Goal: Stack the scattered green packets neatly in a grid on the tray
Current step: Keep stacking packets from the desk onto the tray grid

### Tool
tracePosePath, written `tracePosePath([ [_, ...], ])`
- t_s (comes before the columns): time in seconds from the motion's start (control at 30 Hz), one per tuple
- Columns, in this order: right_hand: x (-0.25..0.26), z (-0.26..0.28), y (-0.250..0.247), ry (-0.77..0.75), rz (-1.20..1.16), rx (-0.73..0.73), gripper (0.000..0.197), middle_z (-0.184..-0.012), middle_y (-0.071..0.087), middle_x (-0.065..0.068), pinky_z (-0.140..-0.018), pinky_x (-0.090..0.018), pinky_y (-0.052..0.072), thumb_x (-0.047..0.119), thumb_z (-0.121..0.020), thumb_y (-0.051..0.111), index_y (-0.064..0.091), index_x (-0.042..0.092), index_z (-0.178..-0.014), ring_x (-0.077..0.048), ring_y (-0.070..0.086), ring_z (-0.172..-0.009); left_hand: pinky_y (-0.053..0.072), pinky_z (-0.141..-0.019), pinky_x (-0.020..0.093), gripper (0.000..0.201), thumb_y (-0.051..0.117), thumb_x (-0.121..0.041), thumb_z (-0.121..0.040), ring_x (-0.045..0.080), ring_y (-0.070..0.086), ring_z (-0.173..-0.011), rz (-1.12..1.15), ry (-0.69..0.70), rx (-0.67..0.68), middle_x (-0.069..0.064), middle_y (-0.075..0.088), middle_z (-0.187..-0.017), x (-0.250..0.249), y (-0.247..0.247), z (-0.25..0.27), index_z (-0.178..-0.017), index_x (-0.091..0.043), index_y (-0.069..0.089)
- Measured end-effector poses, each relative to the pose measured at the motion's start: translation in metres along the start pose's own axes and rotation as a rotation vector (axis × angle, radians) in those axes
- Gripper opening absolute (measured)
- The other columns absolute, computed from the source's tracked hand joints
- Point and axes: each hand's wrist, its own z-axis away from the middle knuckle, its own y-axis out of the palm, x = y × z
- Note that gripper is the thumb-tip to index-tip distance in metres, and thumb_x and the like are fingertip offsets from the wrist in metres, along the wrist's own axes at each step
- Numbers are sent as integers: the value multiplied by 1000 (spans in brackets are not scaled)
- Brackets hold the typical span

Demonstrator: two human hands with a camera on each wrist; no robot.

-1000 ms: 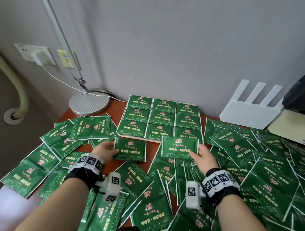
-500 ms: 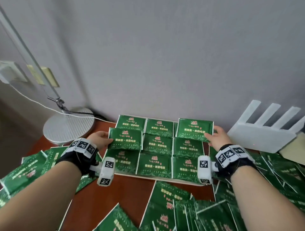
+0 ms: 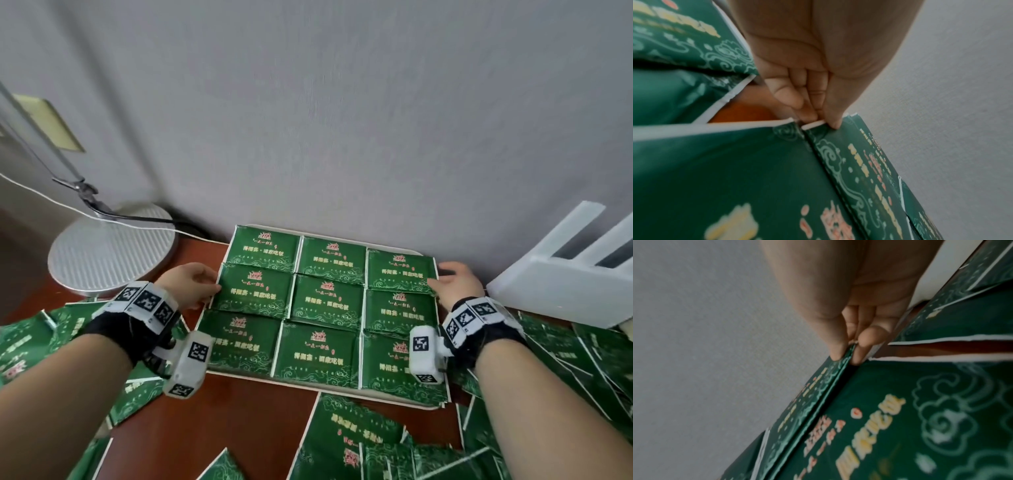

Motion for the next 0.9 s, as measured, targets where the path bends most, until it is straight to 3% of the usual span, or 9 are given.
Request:
tracePosePath([
  [0.1,-7,-7,4,50,-132,-11,35,-111,65,-14,-80,-38,52,2,-84,60,53,9,-118,-29,64,-82,44,-57,22,14,62,-10,-86,15,56,-74,-9,14,-26,2,61,-88,0,1,0,-99,-12,57],
  [0.23,-12,-9,8,78,-247,5,34,-105,62,-14,-62,-23,52,-6,-85,56,52,4,-117,-26,59,-79,47,-52,17,15,61,-6,-86,14,56,-71,5,22,-26,3,60,-85,-2,3,3,-100,-9,56],
  [0.33,-12,-9,10,79,-255,-10,31,-111,63,-17,-73,-35,53,-5,-85,56,54,4,-115,-25,59,-79,48,-46,12,14,61,-4,-85,13,56,-66,-9,26,-31,2,60,-80,-3,2,5,-99,-7,57],
  [0.4,-10,-9,10,54,-195,-37,29,-111,64,-14,-77,-37,52,-1,-85,58,56,6,-114,-26,60,-80,49,-46,11,15,62,-3,-85,14,57,-66,-10,27,-37,3,60,-80,-4,1,5,-100,-5,58],
  [0.5,-9,-6,5,4,-70,-42,29,-112,65,-13,-80,-26,42,4,-86,59,56,5,-115,-28,62,-97,46,-42,8,16,61,-3,-85,15,57,-65,-23,23,-48,6,60,-82,-5,2,4,-101,-4,58],
  [0.63,-7,-2,3,-14,-15,-30,32,-118,63,-15,-81,-24,38,5,-87,58,54,3,-119,-28,59,-107,47,-43,9,18,61,-4,-85,18,58,-68,-70,27,-68,10,62,-90,-6,3,4,-103,-3,59],
  [0.7,-6,3,0,-38,8,-56,36,-122,60,-16,-88,-27,40,7,-87,59,54,3,-122,-28,57,-111,50,-50,14,19,62,-5,-85,18,58,-71,-76,26,-90,10,63,-93,-7,2,6,-104,-4,59],
  [0.8,-3,13,-8,-95,30,-66,40,-127,54,-16,-97,-33,39,10,-85,60,52,7,-124,-29,54,-112,52,-77,30,25,66,-15,-83,20,60,-90,-159,51,-162,5,64,-102,-6,-2,14,-107,-11,59],
  [0.9,2,33,-23,-206,115,49,37,-127,53,-14,-101,-39,41,16,-87,59,53,11,-123,-27,55,-111,46,-88,30,30,65,-17,-84,21,59,-99,-214,105,-181,6,64,-108,-6,-7,36,-112,-11,58],
])
